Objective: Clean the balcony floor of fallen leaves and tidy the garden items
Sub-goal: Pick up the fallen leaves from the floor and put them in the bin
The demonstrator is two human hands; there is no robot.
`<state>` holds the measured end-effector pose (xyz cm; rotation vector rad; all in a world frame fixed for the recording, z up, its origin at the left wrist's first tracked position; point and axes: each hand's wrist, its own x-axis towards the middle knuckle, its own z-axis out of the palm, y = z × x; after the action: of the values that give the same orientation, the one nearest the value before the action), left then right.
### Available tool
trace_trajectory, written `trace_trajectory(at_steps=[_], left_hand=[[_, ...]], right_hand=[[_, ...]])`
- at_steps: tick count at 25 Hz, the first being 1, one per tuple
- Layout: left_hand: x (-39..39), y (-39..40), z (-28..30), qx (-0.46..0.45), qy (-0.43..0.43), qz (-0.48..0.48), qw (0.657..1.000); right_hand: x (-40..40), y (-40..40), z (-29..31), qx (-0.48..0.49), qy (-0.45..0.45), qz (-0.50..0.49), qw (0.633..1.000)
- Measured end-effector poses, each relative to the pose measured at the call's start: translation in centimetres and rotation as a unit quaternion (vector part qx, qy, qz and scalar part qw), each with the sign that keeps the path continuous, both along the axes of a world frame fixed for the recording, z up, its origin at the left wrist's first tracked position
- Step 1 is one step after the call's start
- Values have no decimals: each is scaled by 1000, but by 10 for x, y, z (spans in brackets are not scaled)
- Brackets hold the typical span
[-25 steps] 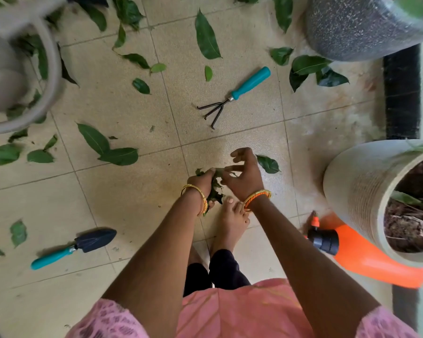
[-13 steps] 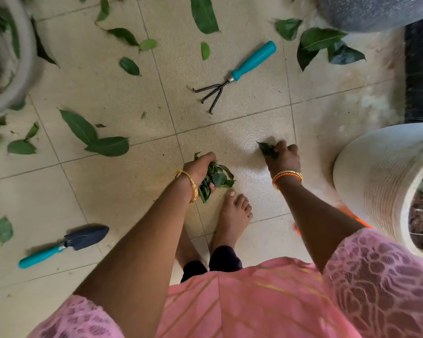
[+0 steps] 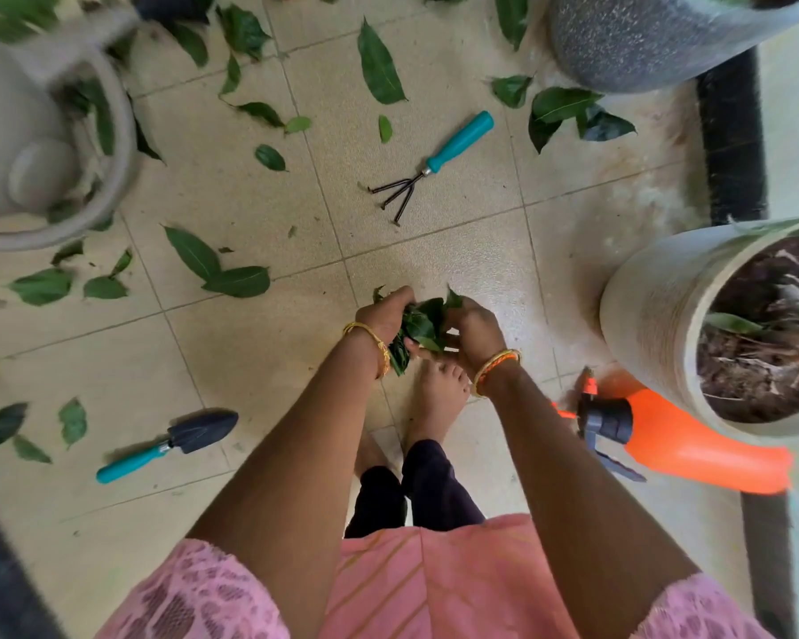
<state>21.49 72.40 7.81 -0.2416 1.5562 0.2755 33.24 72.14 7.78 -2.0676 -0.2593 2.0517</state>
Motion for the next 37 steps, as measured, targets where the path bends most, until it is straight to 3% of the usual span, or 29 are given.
trace_trajectory(at_steps=[3,6,10,17,19,22,24,26,29,31,33,35,37], left_hand=[[2,2,40,13,77,-6,997],[2,2,71,14,117,-14,993],[3,-2,100,-9,108,-2,994],[11,-13,126,-18,82,45,995],[5,-16,127,-20,81,41,996],[-7,-18,129,-20,76,22,997],[-7,-19,131,-25,68,55,996],[-4,-17,135,-20,63,107,992],[3,-12,143,7,65,158,985],[2,-10,142,17,76,173,982],[0,-8,139,22,108,158,981],[0,-1,139,26,128,135,982],[-1,10,141,32,121,140,982]], right_hand=[[-15,-9,49,79,-109,82,987],[-22,-17,94,118,-110,102,982],[-29,-27,127,143,-161,211,953],[-49,-46,143,187,-267,276,904],[-50,-44,148,209,-252,338,882],[-49,-29,166,227,-150,447,852],[-48,-21,175,231,-142,471,839],[-47,-15,176,235,-171,426,857],[-48,-9,174,220,-178,276,919],[-48,-5,172,219,-196,272,916],[-44,-2,170,222,-220,333,890],[-39,4,171,190,-192,322,907],[-34,12,174,148,-100,220,959]])
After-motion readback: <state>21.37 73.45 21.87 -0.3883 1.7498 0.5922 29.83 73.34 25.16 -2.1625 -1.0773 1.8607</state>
